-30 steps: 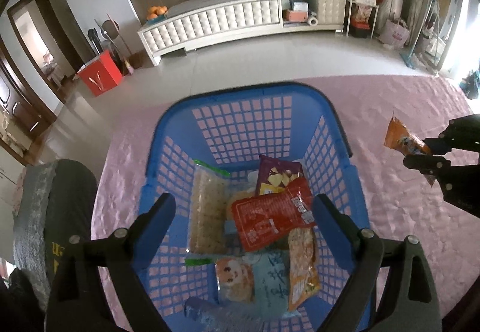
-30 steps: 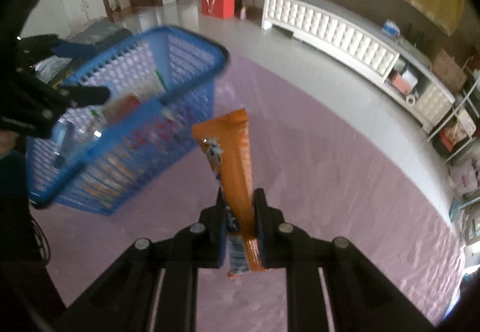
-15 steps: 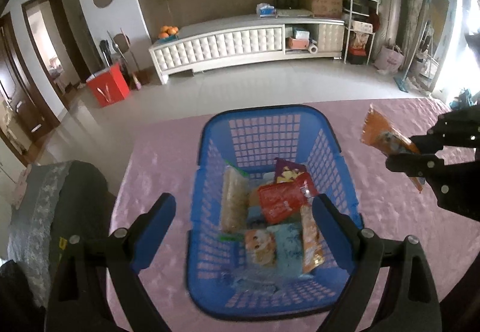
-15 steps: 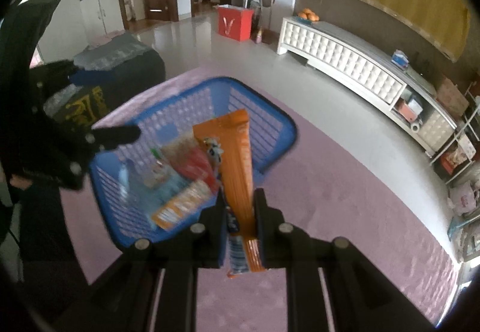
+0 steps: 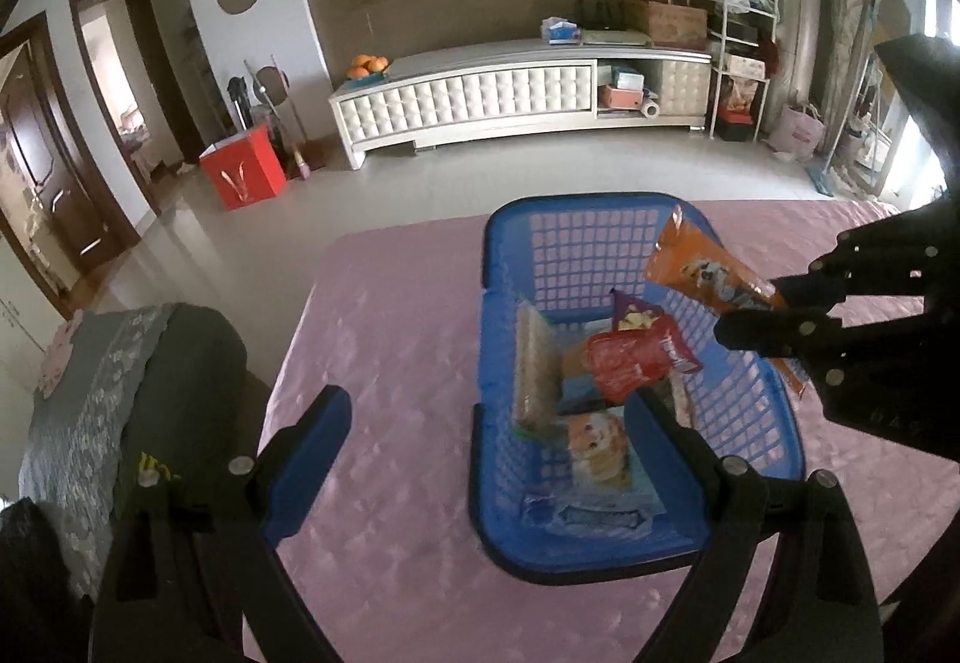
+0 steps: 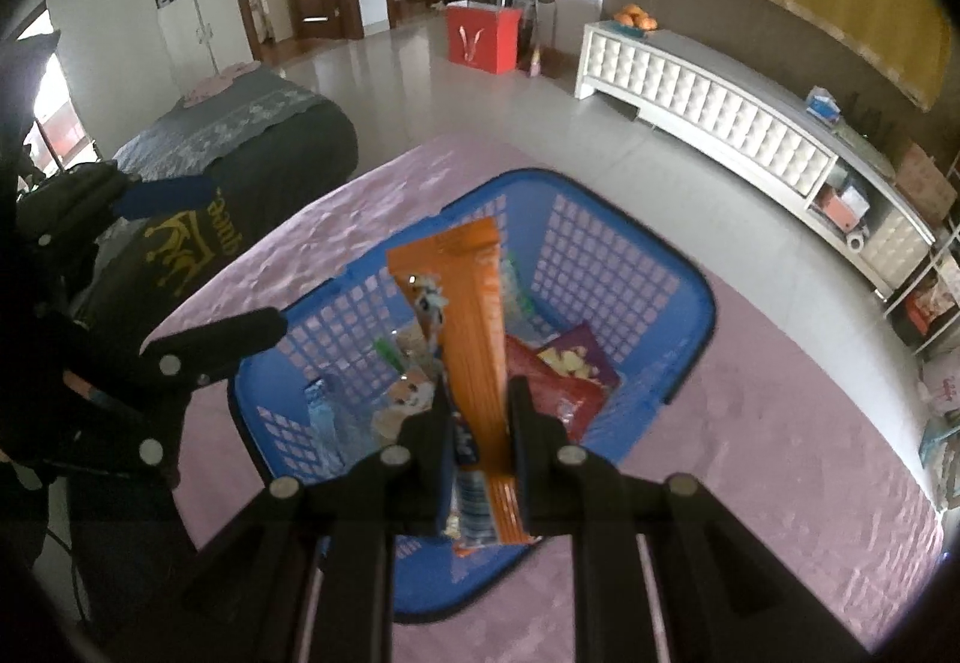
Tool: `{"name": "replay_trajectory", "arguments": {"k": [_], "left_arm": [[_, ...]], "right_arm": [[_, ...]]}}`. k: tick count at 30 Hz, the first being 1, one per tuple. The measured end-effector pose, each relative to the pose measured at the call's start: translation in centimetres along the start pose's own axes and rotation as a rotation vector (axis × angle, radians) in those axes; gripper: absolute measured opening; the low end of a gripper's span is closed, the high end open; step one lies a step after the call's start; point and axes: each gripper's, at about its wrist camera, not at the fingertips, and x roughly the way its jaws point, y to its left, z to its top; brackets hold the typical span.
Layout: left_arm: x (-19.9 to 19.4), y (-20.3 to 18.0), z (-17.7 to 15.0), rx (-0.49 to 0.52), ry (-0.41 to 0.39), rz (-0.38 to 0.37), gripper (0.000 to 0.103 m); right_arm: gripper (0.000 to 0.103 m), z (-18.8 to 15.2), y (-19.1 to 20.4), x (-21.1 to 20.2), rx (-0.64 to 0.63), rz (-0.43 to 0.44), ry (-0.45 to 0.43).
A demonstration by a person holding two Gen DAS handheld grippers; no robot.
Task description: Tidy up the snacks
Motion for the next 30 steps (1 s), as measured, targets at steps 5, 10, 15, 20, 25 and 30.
{"name": "replay_trajectory", "arguments": {"k": [5, 10, 15, 20, 25, 30], "left_arm": [[0.6, 0.5, -0.7, -0.015, 0.011, -0.002, 0.091], [0.2, 0.2, -1.1, -0.012, 0.002, 0.006, 0.091], [-0.9, 0.0, -1.3, -0.01, -0.011, -0.009, 0.091], [-2.6, -0.6, -1.4, -0.012, -0.041, -0.024, 0.091], [-5.5, -1.9, -2.0, 0.002, -0.096, -0.011, 0.091], [-9.3, -4.1, -3.4, -0.006, -0.19, -0.053, 0.091]], "right_arm": [[0.02, -0.1, 0.7, 1.5, -0.008, -0.041, 0.042], [0.02, -0.7, 1.0, 2.3, 0.015, -0.059, 0.048], [0.025, -1.5, 0.8, 2.1, 0.048, -0.079, 0.068], [0.076, -2.5, 1.3, -0.7, 0.046, -0.097, -0.018], [0.077, -4.3, 1.7, -5.7, 0.097, -0.141, -0.118], [0.078, -7.7, 2.3, -11.1, 0.199, -0.183, -0.228]]}}
